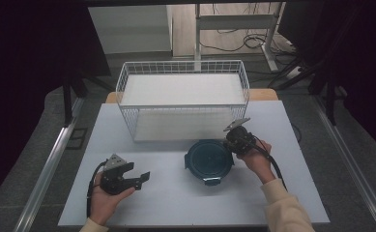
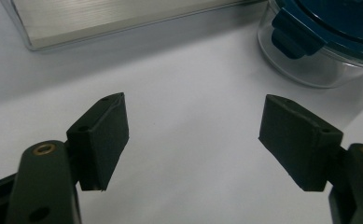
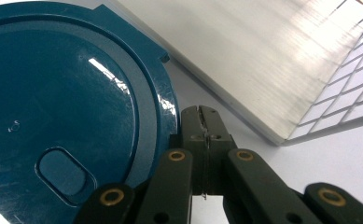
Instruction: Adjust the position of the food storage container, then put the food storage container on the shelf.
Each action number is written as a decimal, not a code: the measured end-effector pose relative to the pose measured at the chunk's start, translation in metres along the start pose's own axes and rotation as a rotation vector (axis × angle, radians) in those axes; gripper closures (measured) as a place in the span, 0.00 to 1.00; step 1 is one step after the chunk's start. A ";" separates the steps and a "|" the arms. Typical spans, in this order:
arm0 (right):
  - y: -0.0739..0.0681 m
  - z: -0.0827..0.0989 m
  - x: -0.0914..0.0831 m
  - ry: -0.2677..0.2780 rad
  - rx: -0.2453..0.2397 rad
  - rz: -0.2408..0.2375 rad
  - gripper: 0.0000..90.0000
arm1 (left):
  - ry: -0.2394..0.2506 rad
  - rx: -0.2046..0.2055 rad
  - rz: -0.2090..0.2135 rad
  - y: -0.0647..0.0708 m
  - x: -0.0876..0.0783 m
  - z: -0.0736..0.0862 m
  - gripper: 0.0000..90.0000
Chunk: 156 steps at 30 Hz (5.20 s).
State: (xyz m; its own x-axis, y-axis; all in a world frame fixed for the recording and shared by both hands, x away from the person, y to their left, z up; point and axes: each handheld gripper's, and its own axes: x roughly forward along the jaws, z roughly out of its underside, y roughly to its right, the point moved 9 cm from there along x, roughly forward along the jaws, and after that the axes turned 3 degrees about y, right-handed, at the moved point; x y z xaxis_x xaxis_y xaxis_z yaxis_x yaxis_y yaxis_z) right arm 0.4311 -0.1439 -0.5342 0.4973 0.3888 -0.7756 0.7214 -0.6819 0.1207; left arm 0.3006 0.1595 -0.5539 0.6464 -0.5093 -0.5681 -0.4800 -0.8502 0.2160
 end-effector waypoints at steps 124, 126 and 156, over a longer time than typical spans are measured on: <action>-0.087 0.039 -0.037 0.219 0.510 -0.356 0.14 | -0.105 -0.359 0.317 0.053 0.039 -0.014 0.18; -0.088 0.036 -0.033 0.214 0.535 -0.373 0.13 | -0.103 -0.371 0.323 0.053 0.043 -0.014 0.17; -0.110 0.041 -0.015 0.102 0.771 -0.544 0.33 | -0.208 -0.429 0.422 0.076 0.059 -0.004 0.28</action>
State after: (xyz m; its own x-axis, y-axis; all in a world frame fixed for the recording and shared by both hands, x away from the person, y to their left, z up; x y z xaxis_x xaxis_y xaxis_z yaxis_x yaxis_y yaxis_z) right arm 0.3248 -0.1002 -0.5615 0.2528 0.8008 -0.5430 0.3674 -0.5987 -0.7118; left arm 0.3049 0.0643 -0.5683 0.3042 -0.8126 -0.4972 -0.3605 -0.5813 0.7295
